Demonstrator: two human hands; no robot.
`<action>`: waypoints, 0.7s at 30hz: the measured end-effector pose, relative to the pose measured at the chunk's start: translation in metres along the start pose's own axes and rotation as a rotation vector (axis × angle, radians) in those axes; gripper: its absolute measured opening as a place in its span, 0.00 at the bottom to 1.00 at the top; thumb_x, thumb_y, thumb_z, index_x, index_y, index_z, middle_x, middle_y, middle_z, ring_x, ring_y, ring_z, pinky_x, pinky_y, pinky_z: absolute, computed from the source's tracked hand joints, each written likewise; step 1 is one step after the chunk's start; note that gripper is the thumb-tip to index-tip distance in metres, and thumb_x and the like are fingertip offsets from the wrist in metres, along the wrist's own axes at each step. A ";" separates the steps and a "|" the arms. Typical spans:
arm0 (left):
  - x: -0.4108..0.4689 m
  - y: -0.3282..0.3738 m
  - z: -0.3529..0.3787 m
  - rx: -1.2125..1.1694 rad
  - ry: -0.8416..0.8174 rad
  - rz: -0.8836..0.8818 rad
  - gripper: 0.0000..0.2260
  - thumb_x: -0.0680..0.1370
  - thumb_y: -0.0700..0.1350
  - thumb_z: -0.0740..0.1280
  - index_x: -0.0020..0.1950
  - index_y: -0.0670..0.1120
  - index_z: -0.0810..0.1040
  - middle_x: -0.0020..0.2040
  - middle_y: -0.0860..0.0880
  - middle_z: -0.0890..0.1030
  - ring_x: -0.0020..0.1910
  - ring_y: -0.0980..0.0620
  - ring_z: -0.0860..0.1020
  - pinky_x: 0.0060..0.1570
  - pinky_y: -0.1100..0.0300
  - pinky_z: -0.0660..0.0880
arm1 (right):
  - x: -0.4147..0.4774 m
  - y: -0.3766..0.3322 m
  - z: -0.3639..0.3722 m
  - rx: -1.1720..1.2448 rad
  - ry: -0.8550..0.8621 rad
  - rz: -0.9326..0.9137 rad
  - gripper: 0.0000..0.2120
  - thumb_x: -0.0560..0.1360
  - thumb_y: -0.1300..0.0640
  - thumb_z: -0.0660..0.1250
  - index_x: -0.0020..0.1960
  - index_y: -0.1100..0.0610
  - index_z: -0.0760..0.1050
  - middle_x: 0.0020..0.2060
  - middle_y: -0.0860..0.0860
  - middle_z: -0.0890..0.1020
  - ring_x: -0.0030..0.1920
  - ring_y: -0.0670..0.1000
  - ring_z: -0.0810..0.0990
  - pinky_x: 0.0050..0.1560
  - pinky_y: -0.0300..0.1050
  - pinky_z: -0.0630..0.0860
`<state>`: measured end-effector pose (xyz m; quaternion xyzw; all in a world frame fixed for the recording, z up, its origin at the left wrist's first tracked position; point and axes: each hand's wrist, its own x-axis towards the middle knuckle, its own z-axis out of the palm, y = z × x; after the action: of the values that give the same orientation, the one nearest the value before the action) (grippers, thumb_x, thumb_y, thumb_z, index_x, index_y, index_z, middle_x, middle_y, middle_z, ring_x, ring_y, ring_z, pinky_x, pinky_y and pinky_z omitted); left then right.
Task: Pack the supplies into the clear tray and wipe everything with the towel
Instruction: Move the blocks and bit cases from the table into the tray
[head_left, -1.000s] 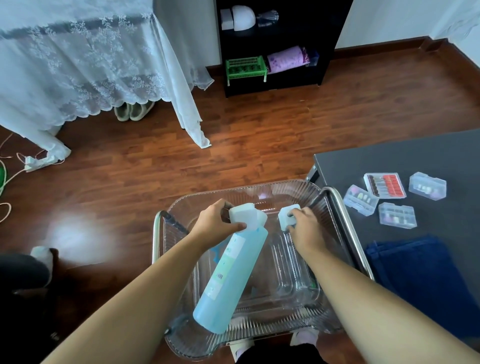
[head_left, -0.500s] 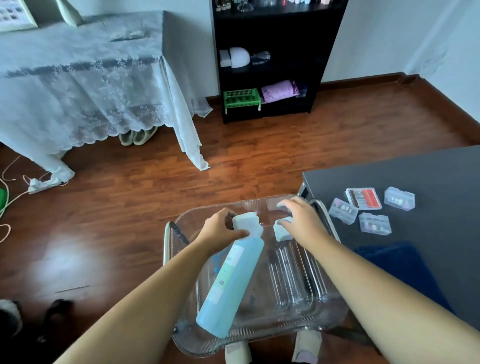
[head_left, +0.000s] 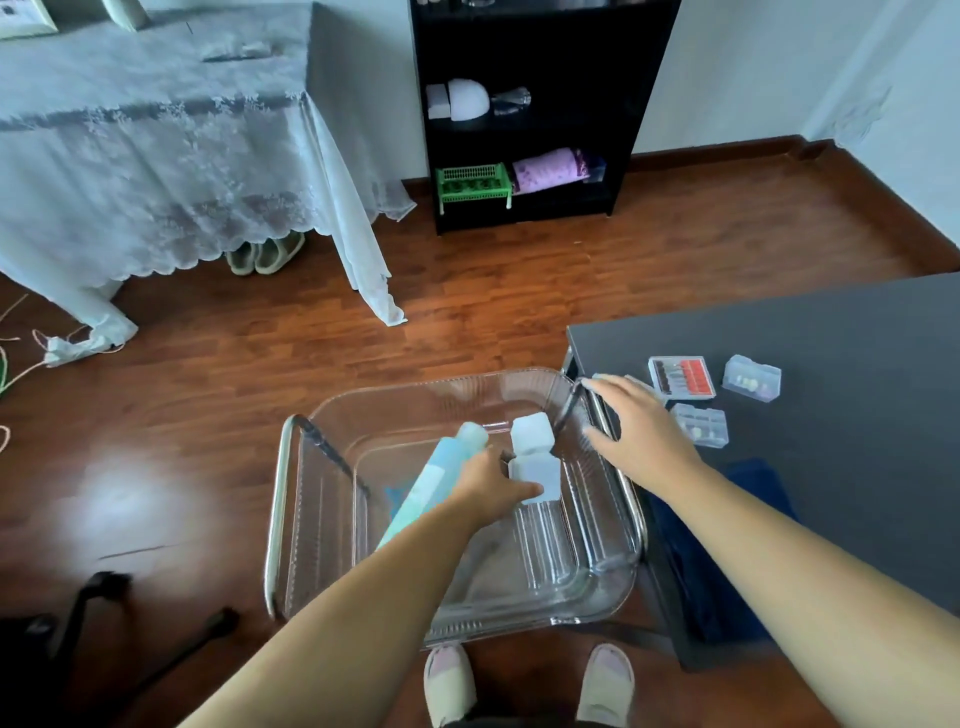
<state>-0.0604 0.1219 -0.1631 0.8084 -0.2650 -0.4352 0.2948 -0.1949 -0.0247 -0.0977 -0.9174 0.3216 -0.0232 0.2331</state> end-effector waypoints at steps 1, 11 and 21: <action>0.002 -0.002 0.010 -0.011 0.002 -0.031 0.20 0.69 0.47 0.76 0.56 0.41 0.74 0.53 0.42 0.80 0.52 0.44 0.79 0.48 0.55 0.74 | 0.000 0.003 0.002 0.006 0.003 -0.012 0.27 0.76 0.53 0.64 0.73 0.50 0.62 0.72 0.48 0.66 0.73 0.51 0.61 0.70 0.49 0.61; 0.025 -0.017 0.047 0.020 0.095 -0.174 0.21 0.69 0.48 0.76 0.56 0.44 0.73 0.55 0.44 0.80 0.54 0.46 0.77 0.54 0.53 0.75 | 0.004 0.017 0.008 0.102 0.082 -0.120 0.25 0.75 0.55 0.66 0.71 0.53 0.66 0.70 0.49 0.70 0.70 0.50 0.66 0.67 0.43 0.61; 0.012 -0.024 0.048 0.286 0.170 -0.077 0.26 0.70 0.47 0.75 0.62 0.44 0.68 0.57 0.43 0.80 0.56 0.42 0.77 0.54 0.49 0.75 | 0.002 0.015 0.008 0.096 0.086 -0.124 0.25 0.75 0.55 0.65 0.71 0.52 0.66 0.70 0.49 0.69 0.70 0.50 0.65 0.66 0.44 0.63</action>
<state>-0.0917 0.1184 -0.2084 0.8855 -0.2673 -0.3342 0.1810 -0.2002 -0.0328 -0.1112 -0.9215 0.2724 -0.0922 0.2611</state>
